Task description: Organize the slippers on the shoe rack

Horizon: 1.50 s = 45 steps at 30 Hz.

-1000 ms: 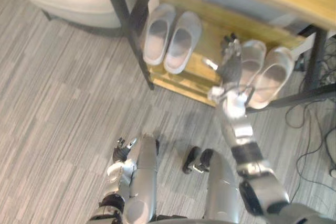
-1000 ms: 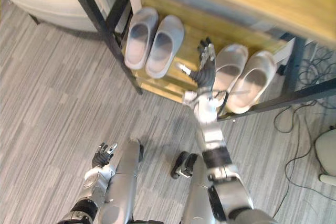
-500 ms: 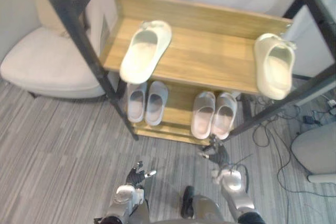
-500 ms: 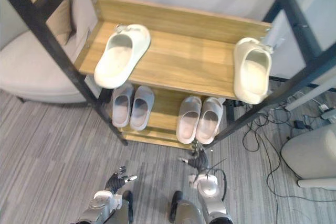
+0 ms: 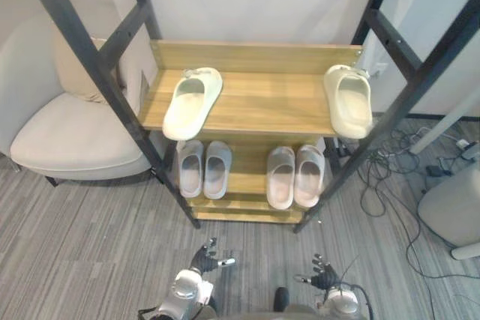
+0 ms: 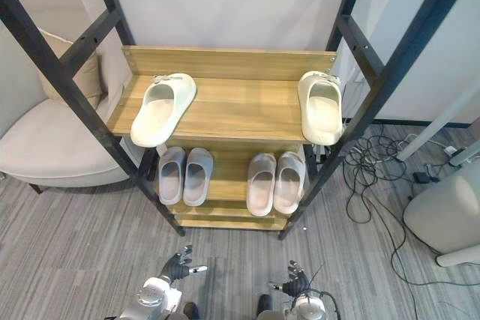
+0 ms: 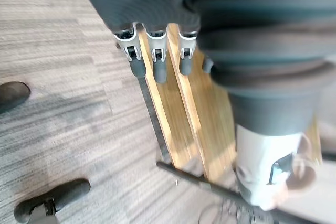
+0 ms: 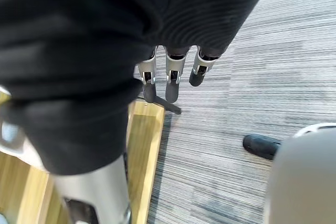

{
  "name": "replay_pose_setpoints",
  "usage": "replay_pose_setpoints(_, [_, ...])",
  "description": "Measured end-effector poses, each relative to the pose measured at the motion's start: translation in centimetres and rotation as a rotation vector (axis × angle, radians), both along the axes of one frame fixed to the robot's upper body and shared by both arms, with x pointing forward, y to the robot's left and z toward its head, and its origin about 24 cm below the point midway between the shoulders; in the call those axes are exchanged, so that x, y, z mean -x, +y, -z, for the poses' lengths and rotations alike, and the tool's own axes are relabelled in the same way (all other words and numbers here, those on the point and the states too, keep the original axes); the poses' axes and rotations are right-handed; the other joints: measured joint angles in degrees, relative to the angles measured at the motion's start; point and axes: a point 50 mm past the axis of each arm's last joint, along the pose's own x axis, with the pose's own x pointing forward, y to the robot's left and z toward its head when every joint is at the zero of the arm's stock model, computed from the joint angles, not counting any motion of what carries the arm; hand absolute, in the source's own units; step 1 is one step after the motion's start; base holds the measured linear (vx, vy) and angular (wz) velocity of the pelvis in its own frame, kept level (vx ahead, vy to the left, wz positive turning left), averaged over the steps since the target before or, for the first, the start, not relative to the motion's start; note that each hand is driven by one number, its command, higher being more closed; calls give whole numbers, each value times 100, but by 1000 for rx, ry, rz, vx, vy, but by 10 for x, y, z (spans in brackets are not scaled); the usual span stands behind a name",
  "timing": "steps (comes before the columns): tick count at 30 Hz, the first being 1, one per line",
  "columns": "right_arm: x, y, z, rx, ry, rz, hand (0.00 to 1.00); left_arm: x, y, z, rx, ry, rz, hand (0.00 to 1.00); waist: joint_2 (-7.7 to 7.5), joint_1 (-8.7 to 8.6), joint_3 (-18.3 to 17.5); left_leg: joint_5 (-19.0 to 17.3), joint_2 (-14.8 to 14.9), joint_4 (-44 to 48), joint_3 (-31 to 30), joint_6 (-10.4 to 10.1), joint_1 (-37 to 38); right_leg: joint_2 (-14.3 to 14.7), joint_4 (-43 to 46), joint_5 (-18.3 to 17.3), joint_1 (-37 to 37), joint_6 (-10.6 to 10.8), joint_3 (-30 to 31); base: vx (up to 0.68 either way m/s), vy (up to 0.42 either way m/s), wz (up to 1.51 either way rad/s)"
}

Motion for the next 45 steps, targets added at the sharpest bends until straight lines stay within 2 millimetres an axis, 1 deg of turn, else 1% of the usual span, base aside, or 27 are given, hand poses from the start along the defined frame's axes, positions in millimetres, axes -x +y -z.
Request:
replay_pose_setpoints(1, [2, -1, 1, 0, 8, 12, 0, -4, -10, -6, 18, -34, 47, 0, 4, -1, -17, 24, -22, -90, -29, -24, 45, -11, -48, 20, 40, 3, -6, -82, 4, 10])
replay_pose_setpoints(4, [8, -2, 3, -1, 26, 22, 0, -15, -35, -25, 76, -135, 143, 0, 4, 4, -122, 48, -57, -243, -139, -10, 67, -26, -76, 18, 43, 6, -17, -76, 5, 13])
replay_pose_setpoints(6, [9, -1, 4, -4, 28, 22, 0, -24, -54, -46, 137, -232, 208, 0, 4, 3, -143, 48, -62, -327, -158, -11, 109, -36, -77, 16, 48, 8, -11, -43, -5, 2])
replay_pose_setpoints(8, [10, 0, 4, -4, 32, 25, 0, -37, -76, -74, 213, -351, 289, 0, 11, -6, -205, 51, -97, -396, -293, -13, 107, -40, -76, 13, 48, 11, -22, 11, -8, 5])
replay_pose_setpoints(9, [11, -1, 4, -4, 34, 25, 0, -43, -84, -87, 248, -399, 309, 0, 16, -13, -237, 66, -123, -450, -321, -20, 114, -36, -75, 5, 48, 20, -35, 41, -6, 10])
replay_pose_setpoints(11, [12, -1, 5, -2, 37, 23, 0, -61, -95, -116, 298, -517, 340, 0, 48, -39, -312, 147, -128, -484, -434, 8, 116, -19, -67, -19, 55, 27, -64, 63, -13, 8])
replay_pose_setpoints(12, [13, -2, 5, -1, 39, 23, 0, -69, -98, -128, 306, -569, 352, 0, 62, -43, -341, 190, -126, -497, -437, -15, 136, -13, -53, -32, 58, 32, -67, 93, -16, 4])
replay_pose_setpoints(13, [13, -2, 5, 0, 40, 23, 0, -79, -99, -142, 314, -626, 357, 0, 76, -52, -355, 225, -126, -539, -443, 11, 194, -9, -38, -23, 67, 58, -72, 96, -7, 1])
replay_pose_setpoints(14, [13, -2, 5, 0, 39, 22, 0, -85, -99, -152, 320, -665, 353, 0, 79, -59, -356, 239, -127, -539, -443, 33, 207, -9, -37, -15, 83, 42, -71, 115, 1, 2])
replay_pose_setpoints(15, [12, -2, 5, -1, 38, 21, 0, -94, -95, -167, 332, -725, 339, 0, 79, -105, -356, 240, -128, -538, -447, 34, 249, -8, -38, -6, 140, 26, -79, 124, 5, 4])
replay_pose_setpoints(17, [11, -1, 4, -1, 36, 16, 0, -107, -88, -187, 350, -802, 293, 0, 71, -178, -359, 215, -129, -537, -448, 29, 308, -9, -39, -32, 202, 33, -119, 91, 6, 5])
replay_pose_setpoints(19, [10, -1, 4, -5, 34, 10, 0, -122, -77, -211, 329, -904, 271, 0, 59, -231, -359, 190, -129, -537, -437, 27, 322, -9, -40, -49, 212, 35, -136, 47, 6, -1])
replay_pose_setpoints(21, [9, -3, 4, -6, 33, 4, 0, -135, -64, -229, 296, -979, 240, 0, 49, -268, -353, 172, -129, -536, -419, 40, 327, -9, -41, -49, 204, 36, -115, 32, 11, -7])
replay_pose_setpoints(24, [10, -5, 3, -3, 36, -4, 0, -149, -44, -249, 254, -1056, 164, 0, 14, -276, -331, 135, -128, -536, -313, 46, 397, -3, -43, -49, 207, 36, -17, 8, 14, -18])
replay_pose_setpoints(27, [11, -7, 3, -10, 40, -12, 0, -159, -23, -264, 196, -1116, 115, 0, -25, -331, -320, 111, -130, -536, -250, 51, 415, -5, -71, -47, 185, 35, 31, -24, 12, -15])
replay_pose_setpoints(29, [11, -7, 3, -17, 42, -17, 0, -166, -2, -279, 126, -1170, 79, 0, -58, -329, -310, 91, -116, -535, -112, 37, 410, 11, -80, -42, 97, 25, 150, -44, 9, -29])
replay_pose_setpoints(30, [11, -7, 3, -18, 39, -18, 0, -170, 6, -283, 98, -1180, 62, 0, -58, -333, -311, 87, -117, -535, -87, 37, 405, 11, -80, -39, 42, 22, 173, -31, 2, -25])
replay_pose_setpoints(32, [16, -10, 4, -15, 53, -19, 0, -181, 27, -293, 32, -1194, 14, 0, -58, -343, -310, 54, -114, -518, -1, 28, 408, 20, -80, -37, 33, 22, 269, -1, 4, -19])
replay_pose_setpoints(34, [18, -11, 4, -12, 59, -18, 0, -187, 42, -298, -17, -1196, -17, 0, -57, -346, -309, 14, -112, -479, 34, 29, 403, 22, -76, -34, 26, 23, 297, 24, 3, -13])
replay_pose_setpoints(35, [22, -12, 5, -12, 71, -16, 0, -190, 53, -302, -51, -1196, -38, 0, -54, -363, -308, -16, -109, -457, 45, 34, 403, 25, -70, -32, -3, 26, 304, 18, 0, -8])
replay_pose_setpoints(37, [28, -13, 7, -15, 90, -17, 0, -194, 66, -308, -104, -1200, -56, 0, -53, -369, -307, -51, -100, -447, 97, 24, 387, 39, -60, -32, -43, 26, 359, 21, -1, -14])
replay_pose_setpoints(39, [30, -13, 7, -21, 95, -21, 0, -196, 82, -311, -155, -1193, -84, 0, -50, -368, -304, -77, -91, -442, 180, 19, 389, 54, -42, -30, -60, 26, 444, 46, -2, -20])
replay_pose_setpoints(40, [30, -14, 7, -21, 96, -23, 0, -198, 89, -313, -180, -1185, -100, 0, -44, -369, -292, -88, -91, -438, 189, 19, 389, 58, -41, -29, -62, 26, 466, 38, -5, -12])
replay_pose_setpoints(41, [30, -14, 7, -21, 96, -24, 0, -199, 91, -313, -189, -1181, -108, 0, -42, -370, -281, -89, -91, -437, 190, 19, 389, 59, -41, -29, -62, 26, 472, 32, -8, -8])
replay_pose_setpoints(44, [30, -14, 7, -20, 95, -28, 0, -204, 106, -322, -242, -1177, -149, 0, -47, -364, -177, -115, -91, -417, 242, 16, 384, 65, -40, -20, -100, 13, 543, 0, -9, -12])
replay_pose_setpoints(45, [29, -14, 7, -21, 95, -31, 0, -204, 113, -326, -265, -1181, -160, 0, -51, -337, -157, -152, -88, -366, 315, 24, 322, 70, -39, 4, -181, -2, 613, -18, -8, -23])
